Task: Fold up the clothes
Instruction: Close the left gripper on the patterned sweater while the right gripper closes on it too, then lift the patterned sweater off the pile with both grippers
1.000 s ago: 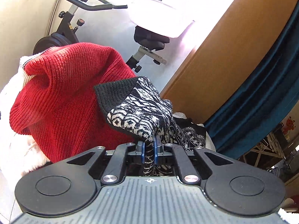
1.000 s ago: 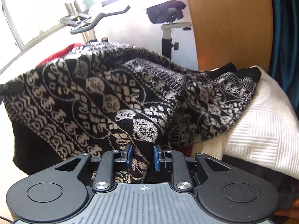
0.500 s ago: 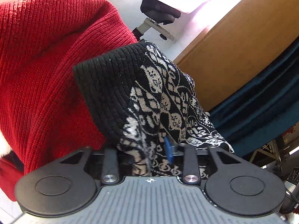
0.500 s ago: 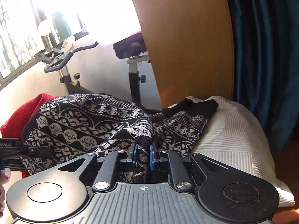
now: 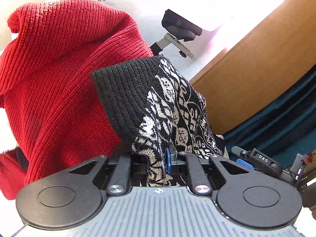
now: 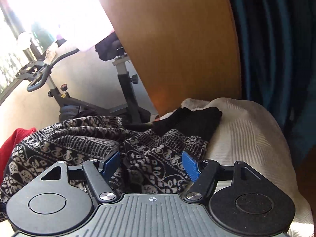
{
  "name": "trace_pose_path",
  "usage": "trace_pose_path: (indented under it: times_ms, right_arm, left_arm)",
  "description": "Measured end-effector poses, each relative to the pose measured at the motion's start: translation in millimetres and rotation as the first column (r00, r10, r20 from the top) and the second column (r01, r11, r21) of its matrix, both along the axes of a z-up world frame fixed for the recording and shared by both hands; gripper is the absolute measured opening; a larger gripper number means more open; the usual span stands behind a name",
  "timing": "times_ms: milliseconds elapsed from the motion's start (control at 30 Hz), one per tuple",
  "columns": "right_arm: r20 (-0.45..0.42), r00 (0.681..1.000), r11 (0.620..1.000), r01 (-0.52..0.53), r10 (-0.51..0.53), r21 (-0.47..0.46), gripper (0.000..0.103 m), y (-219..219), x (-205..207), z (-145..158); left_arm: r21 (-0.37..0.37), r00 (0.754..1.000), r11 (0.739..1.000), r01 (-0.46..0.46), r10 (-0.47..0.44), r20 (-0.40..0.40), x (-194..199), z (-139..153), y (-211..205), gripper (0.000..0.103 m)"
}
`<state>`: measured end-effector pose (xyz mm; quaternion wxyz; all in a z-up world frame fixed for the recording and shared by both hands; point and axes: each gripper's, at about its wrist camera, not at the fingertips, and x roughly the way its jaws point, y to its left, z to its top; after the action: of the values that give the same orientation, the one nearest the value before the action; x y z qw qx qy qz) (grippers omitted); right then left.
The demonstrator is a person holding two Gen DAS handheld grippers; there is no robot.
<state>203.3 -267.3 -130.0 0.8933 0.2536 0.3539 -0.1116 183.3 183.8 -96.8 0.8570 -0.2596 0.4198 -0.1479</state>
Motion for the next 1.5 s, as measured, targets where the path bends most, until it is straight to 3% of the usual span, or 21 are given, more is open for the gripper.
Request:
trace_pose_path:
  times_ms: [200, 267, 333, 367, 400, 433, 533, 633, 767, 900, 1033, 1167, 1267, 1367, 1433, 1500]
  right_arm:
    - [-0.157, 0.985, 0.992, 0.055, -0.072, -0.11, 0.065, -24, 48, -55]
    - [-0.188, 0.979, 0.993, 0.063, -0.081, -0.1, 0.063, -26, 58, -68]
    - [-0.177, 0.981, 0.991, 0.065, -0.085, -0.115, 0.05, -22, 61, -70]
    - [-0.168, 0.983, 0.992, 0.05, -0.069, -0.113, 0.022, -18, 62, -67]
    - [-0.149, 0.988, 0.995, 0.032, -0.046, -0.094, 0.011, -14, 62, -60]
    - [-0.117, 0.993, 0.997, 0.015, -0.023, -0.07, 0.01, -10, 60, -53]
    - [-0.016, 0.999, 0.999, -0.048, 0.048, -0.002, 0.009, 2, 53, -28]
    - [0.117, 0.977, 0.983, -0.182, 0.177, 0.031, 0.009, 21, 46, 11]
    - [0.299, 0.896, 0.937, -0.348, 0.33, 0.01, 0.009, 52, 38, 69]
    - [0.402, 0.82, 0.881, -0.469, 0.407, 0.065, 0.009, 71, 41, 99]
    - [0.361, 0.746, 0.775, -0.625, 0.56, 0.089, 0.009, 105, 51, 85]
    - [0.224, 0.711, 0.709, -0.697, 0.666, 0.106, 0.009, 152, 50, 48]
    - [0.15, 0.697, 0.695, -0.715, 0.701, 0.078, 0.009, 176, 44, 26]
    - [0.121, 0.71, 0.708, -0.703, 0.694, 0.065, 0.012, 178, 40, 20]
    - [0.119, 0.727, 0.726, -0.685, 0.676, 0.066, 0.021, 172, 37, 24]
    - [0.127, 0.752, 0.75, -0.657, 0.647, 0.071, 0.042, 163, 32, 31]
  left_arm:
    - [0.031, 0.999, 1.0, 0.002, -0.003, 0.043, -9, 15, -4, 0.015]
    - [0.038, 0.997, 0.999, 0.019, -0.022, 0.073, -15, 23, -8, 0.015]
    - [0.043, 0.994, 0.998, 0.038, -0.042, 0.104, -20, 31, -14, 0.015]
    - [0.038, 0.992, 0.998, 0.046, -0.05, 0.119, -22, 35, -17, 0.015]
    - [0.033, 0.989, 0.998, 0.054, -0.058, 0.134, -24, 39, -20, 0.014]
    - [0.022, 0.987, 0.998, 0.06, -0.062, 0.146, -25, 42, -22, 0.014]
    - [-0.008, 0.983, 0.999, 0.054, -0.052, 0.176, -26, 50, -25, 0.014]
    - [-0.049, 0.98, 0.999, 0.012, -0.002, 0.2, -20, 58, -22, 0.013]
    - [-0.102, 0.961, 0.993, -0.066, 0.091, 0.261, -18, 76, -2, 0.013]
    - [-0.123, 0.923, 0.985, -0.118, 0.155, 0.351, -17, 104, 21, 0.012]
    - [-0.081, 0.926, 0.985, -0.149, 0.168, 0.339, -3, 102, 29, 0.013]
    - [-0.009, 0.965, 0.994, -0.112, 0.111, 0.239, 15, 76, 24, 0.014]
    - [0.045, 0.976, 0.994, -0.097, 0.086, 0.199, 20, 61, 21, 0.014]
    - [0.033, 0.979, 0.993, -0.109, 0.101, 0.179, 24, 53, 26, 0.014]
    - [0.031, 0.98, 0.993, -0.116, 0.11, 0.164, 27, 50, 30, 0.015]
    - [0.041, 0.983, 0.993, -0.114, 0.107, 0.148, 30, 47, 33, 0.018]
